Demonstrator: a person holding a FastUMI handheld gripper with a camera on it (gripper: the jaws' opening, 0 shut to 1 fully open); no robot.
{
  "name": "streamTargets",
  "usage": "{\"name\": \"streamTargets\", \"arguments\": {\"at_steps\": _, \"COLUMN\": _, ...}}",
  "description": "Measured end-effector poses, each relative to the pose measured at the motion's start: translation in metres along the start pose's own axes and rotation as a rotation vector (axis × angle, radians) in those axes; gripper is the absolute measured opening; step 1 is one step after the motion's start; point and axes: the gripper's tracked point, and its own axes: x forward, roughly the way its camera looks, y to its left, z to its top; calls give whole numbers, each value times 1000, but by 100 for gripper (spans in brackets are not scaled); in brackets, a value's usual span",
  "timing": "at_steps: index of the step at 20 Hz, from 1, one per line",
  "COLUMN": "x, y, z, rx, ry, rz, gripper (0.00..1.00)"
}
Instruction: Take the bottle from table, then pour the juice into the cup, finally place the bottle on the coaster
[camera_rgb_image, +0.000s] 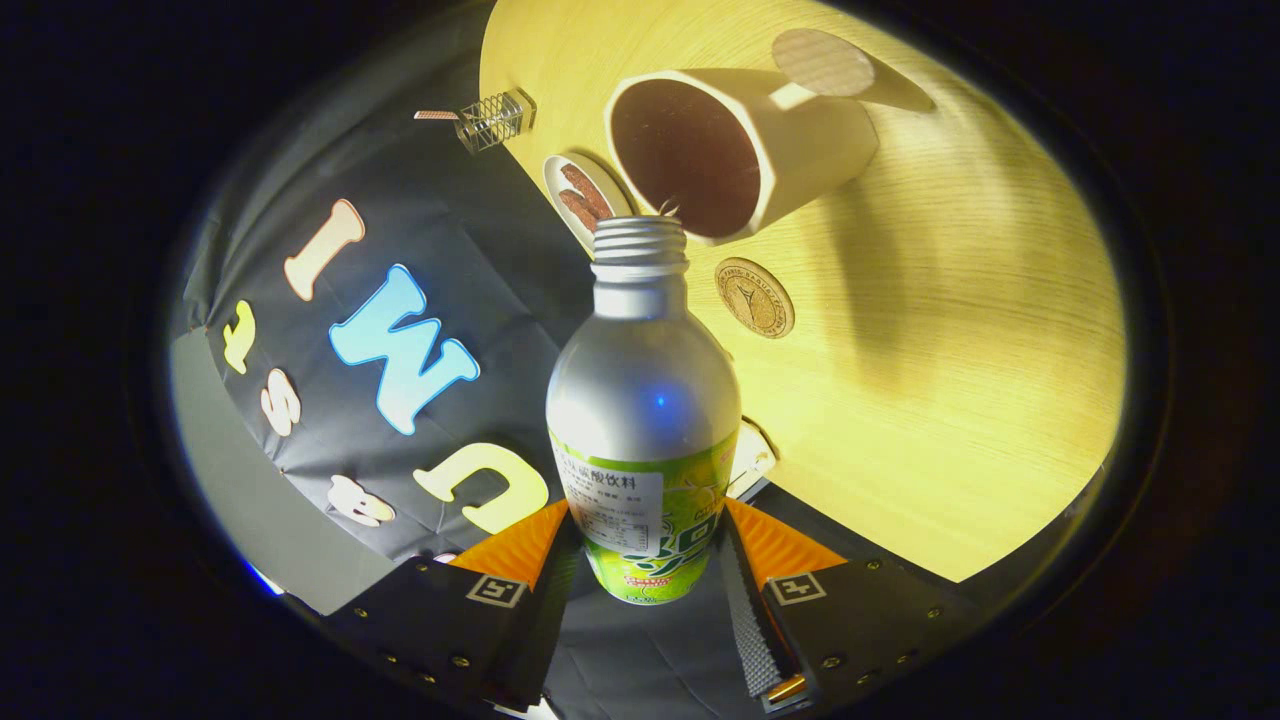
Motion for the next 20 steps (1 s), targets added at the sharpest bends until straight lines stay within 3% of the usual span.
{"name": "streamTargets", "arguments": {"at_steps": 7, "x": 1, "y": -3, "z": 3, "rx": -48, "ry": -20, "rz": -28, "gripper": 73}}
{"name": "streamTargets", "arguments": {"at_steps": 20, "x": 6, "y": -43, "z": 23, "rx": -326, "ry": -105, "rz": -148, "gripper": 73}}
